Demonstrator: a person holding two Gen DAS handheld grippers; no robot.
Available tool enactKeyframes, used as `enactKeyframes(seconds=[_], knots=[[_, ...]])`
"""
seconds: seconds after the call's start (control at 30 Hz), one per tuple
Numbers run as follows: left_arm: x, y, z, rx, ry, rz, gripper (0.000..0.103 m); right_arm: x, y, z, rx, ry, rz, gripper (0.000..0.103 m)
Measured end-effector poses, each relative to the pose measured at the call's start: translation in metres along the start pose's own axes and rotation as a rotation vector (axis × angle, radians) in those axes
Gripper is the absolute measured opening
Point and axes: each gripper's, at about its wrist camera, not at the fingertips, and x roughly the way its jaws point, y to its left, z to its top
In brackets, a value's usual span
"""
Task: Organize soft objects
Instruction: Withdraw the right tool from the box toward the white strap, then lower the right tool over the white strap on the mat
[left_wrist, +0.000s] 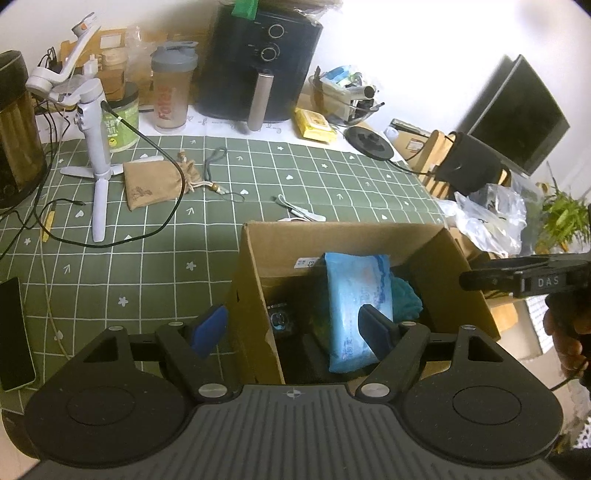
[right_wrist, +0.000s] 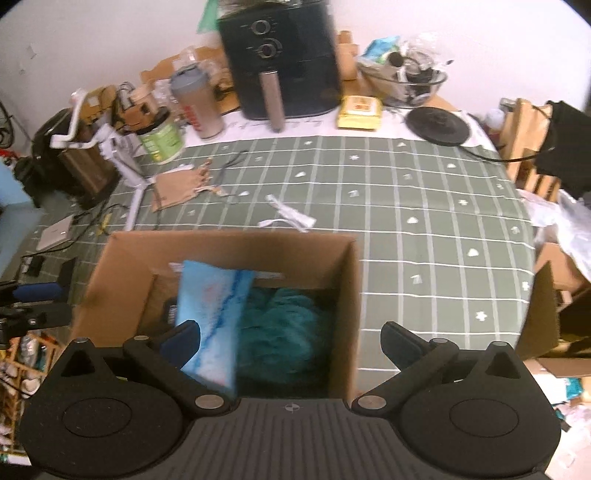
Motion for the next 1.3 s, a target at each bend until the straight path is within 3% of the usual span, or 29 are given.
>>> enactKeyframes(seconds=[0.17, 0.4, 0.63, 0.77, 0.93, 1.3], knots=[[0.002, -0.001, 0.006, -0.005, -0.011, 0.005, 0.078, -0.004, -0.012, 0.007, -0.013, -0.075, -0.062, 0.103], [0.007, 0.000, 0.014, -0.020, -0.021, 0.014, 0.078, 0.002, -0.022, 0.018, -0.114, -0.087, -0.142, 0.103], [0.013, 0.003, 0.023, -0.039, -0.028, 0.034, 0.078, 0.015, -0.040, 0.039, -0.145, -0.029, -0.083, 0.103], [0.016, 0.006, 0.028, -0.048, -0.025, 0.046, 0.078, 0.027, -0.043, 0.053, -0.210, -0.005, -0.097, 0.103], [0.020, 0.008, 0.033, -0.061, -0.020, 0.068, 0.078, 0.042, -0.053, 0.071, -0.240, 0.001, -0.006, 0.103], [0.023, 0.015, 0.041, -0.099, -0.017, 0.113, 0.078, 0.090, -0.056, 0.117, -0.364, 0.018, 0.079, 0.103]])
